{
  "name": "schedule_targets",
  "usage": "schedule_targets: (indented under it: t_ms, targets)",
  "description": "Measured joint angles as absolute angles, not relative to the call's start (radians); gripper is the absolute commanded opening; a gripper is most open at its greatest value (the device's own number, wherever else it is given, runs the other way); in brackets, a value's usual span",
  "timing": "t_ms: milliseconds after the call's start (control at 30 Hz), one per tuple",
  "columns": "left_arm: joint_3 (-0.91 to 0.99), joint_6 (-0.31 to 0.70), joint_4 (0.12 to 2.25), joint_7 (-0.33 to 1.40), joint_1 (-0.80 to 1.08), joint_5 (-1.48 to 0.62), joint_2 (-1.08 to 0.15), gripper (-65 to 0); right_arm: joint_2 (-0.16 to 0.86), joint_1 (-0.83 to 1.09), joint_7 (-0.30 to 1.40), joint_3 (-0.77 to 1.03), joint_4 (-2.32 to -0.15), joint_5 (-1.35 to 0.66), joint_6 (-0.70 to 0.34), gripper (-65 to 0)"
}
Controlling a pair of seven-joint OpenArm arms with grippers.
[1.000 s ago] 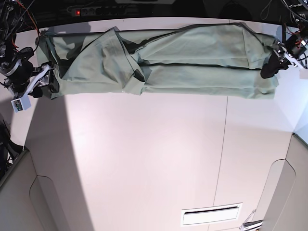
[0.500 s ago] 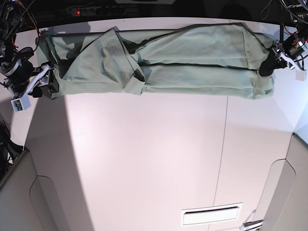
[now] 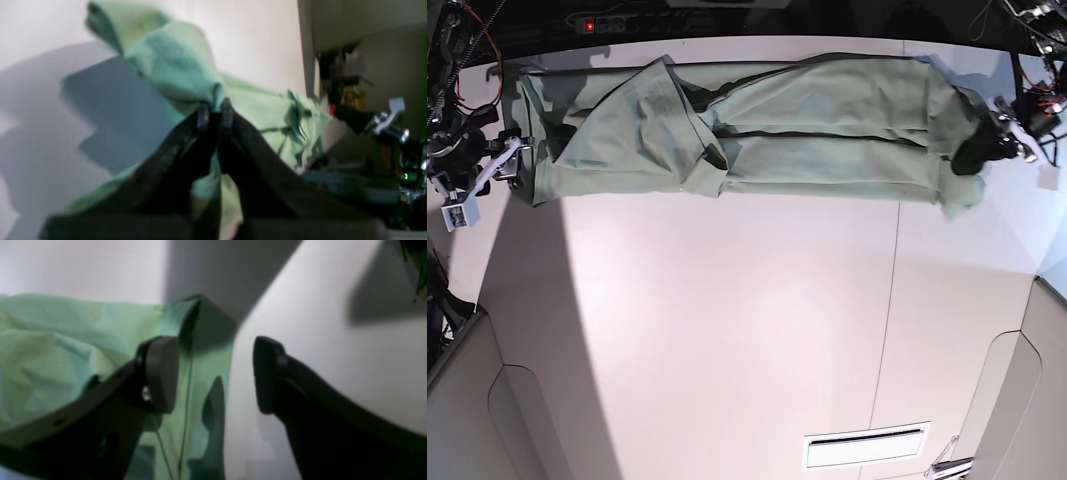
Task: Fold the T-shirt properly
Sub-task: 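Lift the strip's end with the left gripper and fold it toward the right gripper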
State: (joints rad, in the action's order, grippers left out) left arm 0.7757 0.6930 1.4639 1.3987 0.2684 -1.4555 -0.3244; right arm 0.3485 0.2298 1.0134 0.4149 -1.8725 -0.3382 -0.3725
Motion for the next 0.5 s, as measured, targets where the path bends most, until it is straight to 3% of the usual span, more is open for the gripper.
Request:
schedule_targets:
  t_ms: [267, 500]
  targets:
    - [0.602, 0.693, 1.625, 1.383, 0.324, -1.452, -0.169, -65.0, 0.35, 0.23, 1.013, 0.416, -1.872, -0.321, -0.366, -30.7]
    - [0.391, 0.693, 1.641, 1.367, 0.3, -1.452, -0.118, -65.0, 0.351, 0.23, 1.013, 0.416, -1.872, -0.321, -0.366, -30.7]
